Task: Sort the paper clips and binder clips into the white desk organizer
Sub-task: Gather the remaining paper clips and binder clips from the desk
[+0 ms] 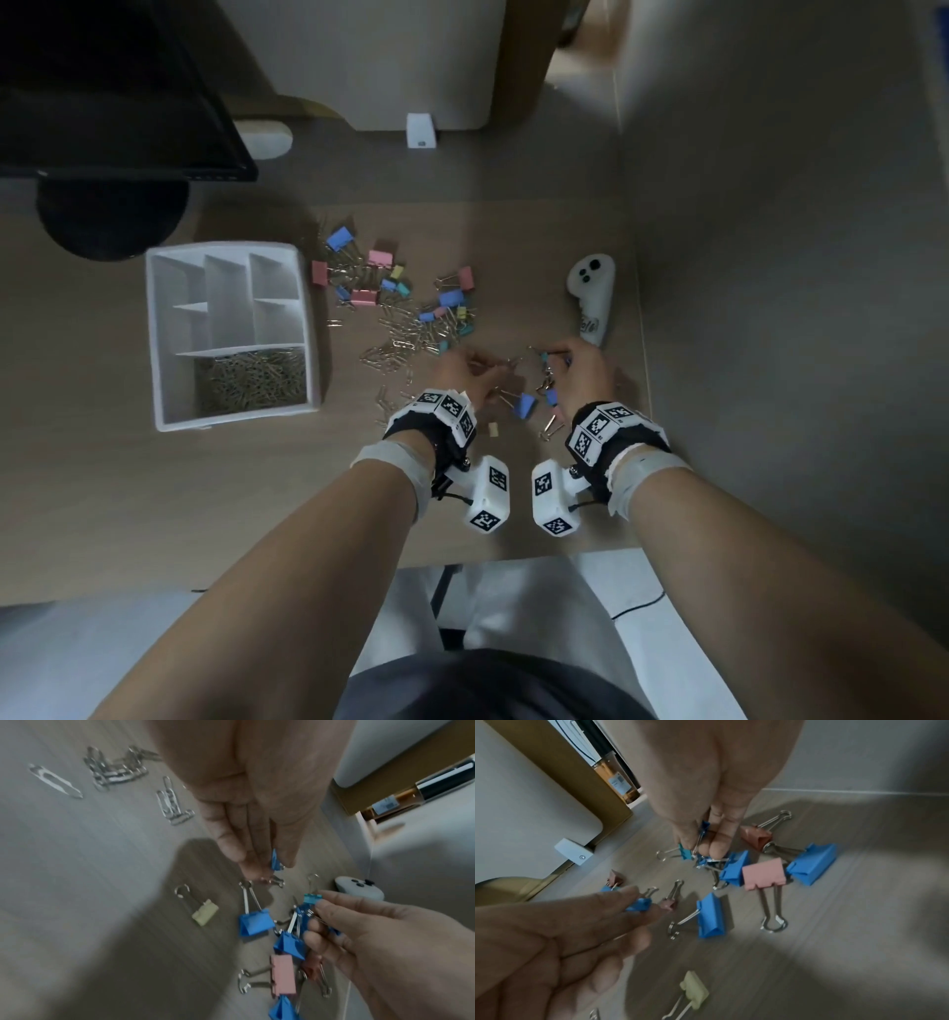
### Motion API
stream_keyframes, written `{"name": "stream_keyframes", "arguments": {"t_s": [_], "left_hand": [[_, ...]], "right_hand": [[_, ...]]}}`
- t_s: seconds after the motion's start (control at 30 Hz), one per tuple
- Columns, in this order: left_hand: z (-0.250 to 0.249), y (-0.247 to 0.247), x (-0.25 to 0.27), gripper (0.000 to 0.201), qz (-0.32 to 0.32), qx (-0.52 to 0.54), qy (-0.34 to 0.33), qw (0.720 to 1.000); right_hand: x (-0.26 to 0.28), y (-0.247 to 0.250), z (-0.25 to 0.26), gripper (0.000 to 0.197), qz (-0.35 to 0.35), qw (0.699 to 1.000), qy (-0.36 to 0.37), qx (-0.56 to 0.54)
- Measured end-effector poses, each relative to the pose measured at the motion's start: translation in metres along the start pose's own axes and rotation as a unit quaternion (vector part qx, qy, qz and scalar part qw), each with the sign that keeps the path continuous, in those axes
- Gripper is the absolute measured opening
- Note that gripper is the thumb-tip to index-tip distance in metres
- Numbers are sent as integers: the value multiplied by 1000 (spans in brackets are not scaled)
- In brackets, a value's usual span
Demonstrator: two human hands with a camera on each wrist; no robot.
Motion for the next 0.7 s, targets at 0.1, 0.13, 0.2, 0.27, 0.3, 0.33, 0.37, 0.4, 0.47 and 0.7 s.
{"name": "stream_keyframes", "arguments": {"t_s": [0.1,0.13,0.2,0.27,0.3,0.33,0.37,0.4,0.47,0.7], "left_hand": [[1,-16,2,21,18,-53,8,998],[-1,-15,4,20,8,-55,10,998],[-8,-8,10,16,-18,-51,4,999],[-11,8,15,17,-57,-73,4,996],[-10,17,17,16,-69,-85,12,994],[-7,27,18,14,-79,-88,28,993],[-6,37,18,12,-91,-89,34,991],[-6,46,18,12,-103,-85,43,990],[-9,63,18,17,-120,-85,40,988],[-10,96,-6,32,-112,-135,17,984]], "right_hand": [[-1,7,-5,16,-4,1000,8,14],[-1,9,-4,16,-7,1000,13,27],[1,15,2,18,-12,994,24,103],[2,18,9,19,-27,984,32,173],[2,17,13,20,-31,981,40,186],[2,14,18,21,-32,979,54,191],[1,10,25,22,-23,979,68,192],[0,3,31,23,-1,980,80,185],[-1,-15,45,24,57,981,101,158],[-1,-72,84,26,110,967,157,166]]}}
Point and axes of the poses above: each hand's wrist, its own x-axis away from the middle knuckle, its own y-axis out of the back of the hand, z = x × y, the point moved 5 cm from there along -x, towards the middle knuckle, and after that the axes turned 3 degrees about x, right-handed, at the moved point
